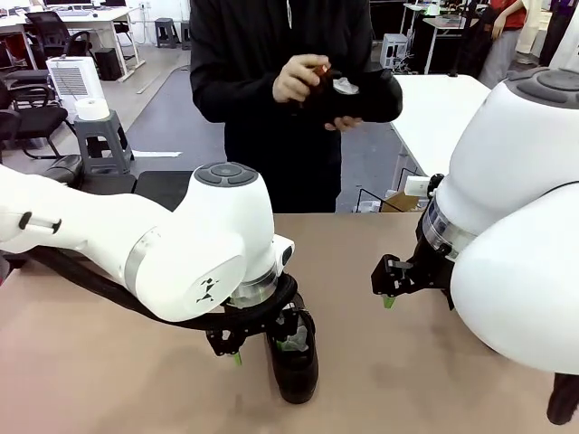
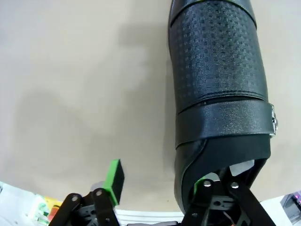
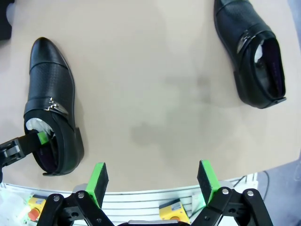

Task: Organize the shoes by placing them on the stand.
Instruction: Place the Shoe from the middle of the table onto the Shoes Stand.

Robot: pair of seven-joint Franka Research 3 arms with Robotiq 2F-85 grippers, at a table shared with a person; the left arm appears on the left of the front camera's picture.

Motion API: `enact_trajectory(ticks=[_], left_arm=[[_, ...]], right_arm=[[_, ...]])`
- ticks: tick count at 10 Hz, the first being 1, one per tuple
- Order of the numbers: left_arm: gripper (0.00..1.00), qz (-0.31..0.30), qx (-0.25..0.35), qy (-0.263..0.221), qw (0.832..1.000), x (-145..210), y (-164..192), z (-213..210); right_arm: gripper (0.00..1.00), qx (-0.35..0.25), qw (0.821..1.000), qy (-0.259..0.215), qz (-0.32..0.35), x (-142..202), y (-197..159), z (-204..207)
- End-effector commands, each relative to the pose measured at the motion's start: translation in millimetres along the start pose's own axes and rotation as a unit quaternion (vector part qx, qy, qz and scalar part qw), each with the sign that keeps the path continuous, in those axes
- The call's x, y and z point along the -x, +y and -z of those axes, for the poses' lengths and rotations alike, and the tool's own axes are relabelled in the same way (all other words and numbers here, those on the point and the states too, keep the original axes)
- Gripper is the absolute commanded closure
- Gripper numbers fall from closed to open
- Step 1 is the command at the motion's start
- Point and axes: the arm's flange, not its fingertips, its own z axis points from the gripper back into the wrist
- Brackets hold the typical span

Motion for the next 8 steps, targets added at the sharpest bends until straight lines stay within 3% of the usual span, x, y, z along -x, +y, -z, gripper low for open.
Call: enact_trajectory(ticks=[1,2,3,8], left_arm=[[0.69,-0.001,0.009,-0.021,1.000,1.3,-4.3,-1.2],[0.88,0.013,0.029,-0.027,0.999,3.1,-7.4,-4.0],[1.00,0.020,0.028,-0.028,0.999,3.9,-8.6,-5.2],[1.00,0.025,0.020,-0.020,0.999,1.4,-8.2,-3.1]], right_arm=[[0.00,-0.009,1.000,0.004,-0.002,-1.5,-1.7,-1.4],[0.00,-0.009,1.000,0.004,-0.002,-1.5,-1.7,-1.4],[0.00,-0.009,1.000,0.004,-0.002,-1.5,-1.7,-1.4],[0.00,-0.009,1.000,0.004,-0.002,-1.5,-1.7,-1.4]])
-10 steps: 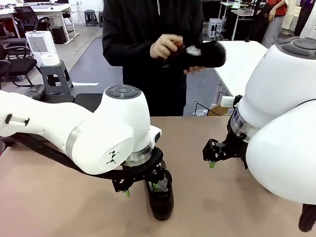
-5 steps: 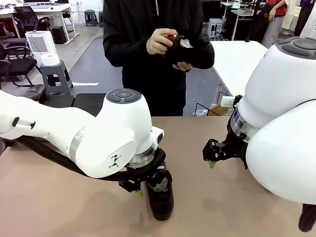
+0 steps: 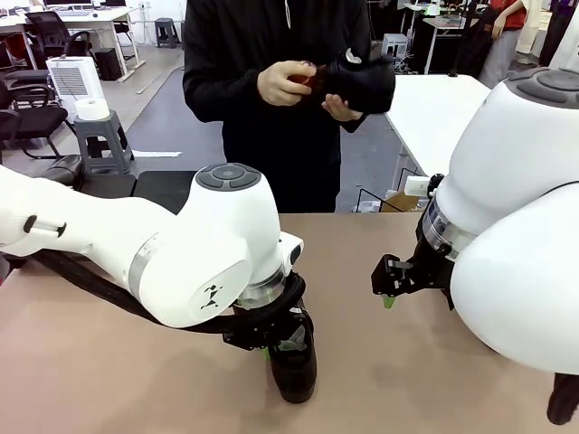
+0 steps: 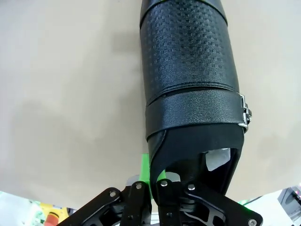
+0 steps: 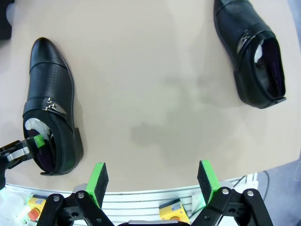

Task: Organize the shoes by placing them on the stand.
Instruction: Place the Shoe from the middle of the table onto the Shoes Stand.

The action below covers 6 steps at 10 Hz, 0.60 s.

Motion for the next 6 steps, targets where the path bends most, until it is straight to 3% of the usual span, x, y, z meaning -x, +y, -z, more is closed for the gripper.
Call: enact_trajectory(ticks=[1,2,6], left_arm=[[1.00,0.012,-0.005,0.007,1.000,-3.8,7.9,-1.3],[1.00,0.055,0.013,0.032,0.998,-0.3,23.3,-25.5],[1.00,0.102,0.031,-0.063,0.992,4.7,116.2,-157.2]], right_arm=[[0.00,-0.009,1.000,0.004,-0.002,-1.5,-1.7,-1.4],[0.00,-0.009,1.000,0.004,-0.002,-1.5,-1.7,-1.4],[0.00,-0.009,1.000,0.004,-0.002,-1.5,-1.7,-1.4]])
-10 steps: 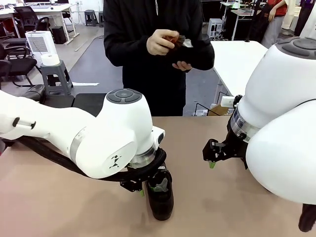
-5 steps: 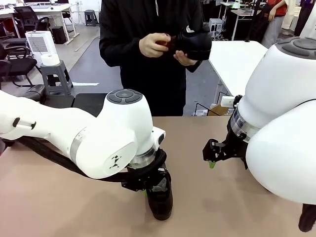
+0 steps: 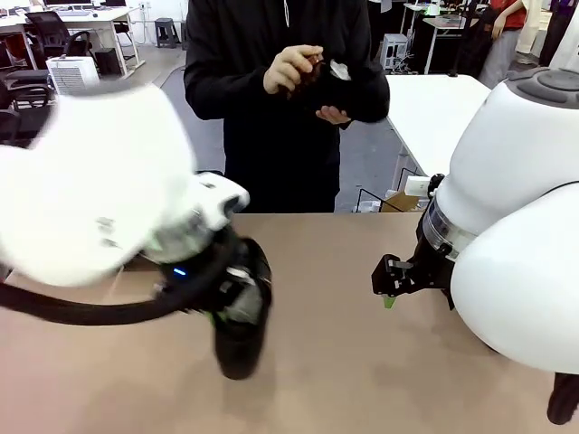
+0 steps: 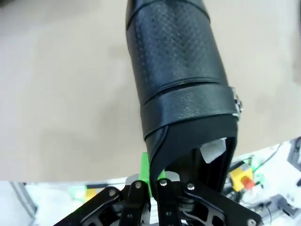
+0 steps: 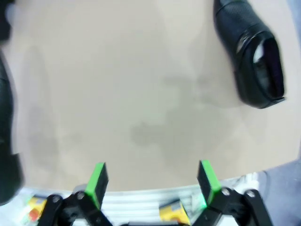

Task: Organize the shoes by placing them on the stand.
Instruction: Place the Shoe from the middle of the table onto the Shoes Stand.

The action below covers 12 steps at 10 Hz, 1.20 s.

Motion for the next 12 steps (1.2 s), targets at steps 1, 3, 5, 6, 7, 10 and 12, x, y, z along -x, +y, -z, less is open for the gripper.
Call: enact_trajectory(ticks=[1,3,5,6,7,10,12], left_arm=[[1.00,0.018,-0.022,-0.067,0.997,1.3,60.7,-54.1],[1.00,0.060,-0.036,-0.047,0.996,-8.4,103.7,-80.3],[1.00,0.029,-0.018,-0.044,0.998,5.0,61.8,-65.2],[1.00,0.029,-0.018,-0.044,0.998,5.0,61.8,-65.2],[1.00,0.029,-0.018,-0.044,0.998,5.0,61.8,-65.2],[1.00,0.013,-0.013,-0.120,0.993,-5.3,99.8,-85.4],[1.00,0.004,-0.038,-0.191,0.981,-40.2,145.0,-94.4]], right_arm=[[0.00,-0.009,1.000,0.004,-0.003,-1.2,-1.3,-1.5],[0.00,-0.009,1.000,0.004,-0.003,-1.2,-1.3,-1.5],[0.00,-0.009,1.000,0.004,-0.003,-1.2,-1.3,-1.5],[0.00,-0.009,1.000,0.004,-0.003,-1.2,-1.3,-1.5],[0.00,-0.009,1.000,0.004,-0.003,-1.2,-1.3,-1.5],[0.00,-0.009,1.000,0.004,-0.003,-1.2,-1.3,-1.5],[0.00,-0.009,1.000,0.004,-0.003,-1.2,-1.3,-1.5]])
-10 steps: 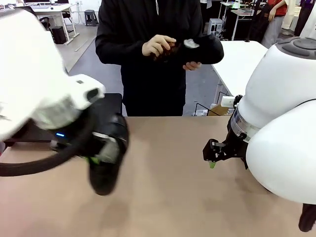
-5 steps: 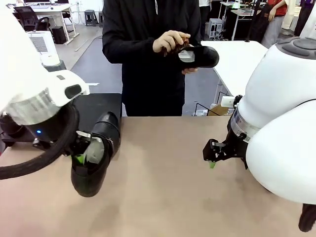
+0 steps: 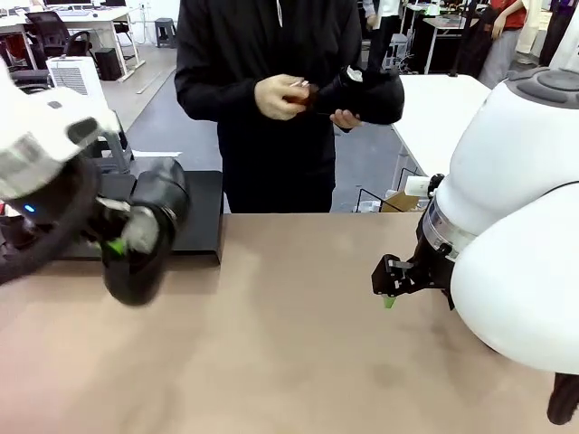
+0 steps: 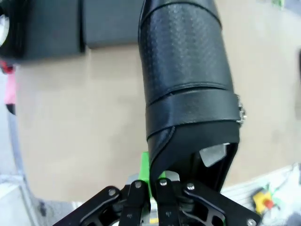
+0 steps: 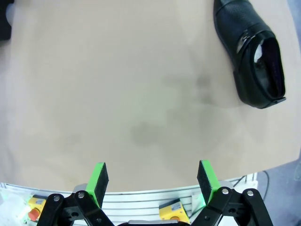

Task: Organize the shoes by placing them on the stand.
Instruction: Place the Shoe from the middle of the table onto the Shoes Stand.

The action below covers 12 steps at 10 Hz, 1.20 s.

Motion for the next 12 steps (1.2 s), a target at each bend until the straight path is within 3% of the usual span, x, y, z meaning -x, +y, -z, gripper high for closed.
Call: enact_trajectory(ticks=[1,3,5,9,12], left_arm=[[1.00,0.018,-0.026,-0.043,0.999,-40.9,53.9,23.9],[1.00,-0.008,-0.062,-0.043,0.997,-82.9,110.5,53.0],[1.00,-0.003,-0.055,-0.032,0.998,-106.4,142.8,74.2],[1.00,0.019,-0.039,-0.071,0.997,-131.6,167.8,101.9],[1.00,0.005,-0.037,-0.072,0.997,-137.9,179.2,120.9]], right_arm=[[0.00,-0.009,1.000,0.004,-0.003,-1.3,-1.3,-1.6],[0.00,-0.009,1.000,0.004,-0.003,-1.3,-1.3,-1.6],[0.00,-0.009,1.000,0.004,-0.003,-1.3,-1.3,-1.6],[0.00,-0.009,1.000,0.004,-0.003,-1.3,-1.3,-1.6],[0.00,-0.009,1.000,0.004,-0.003,-1.3,-1.3,-1.6]])
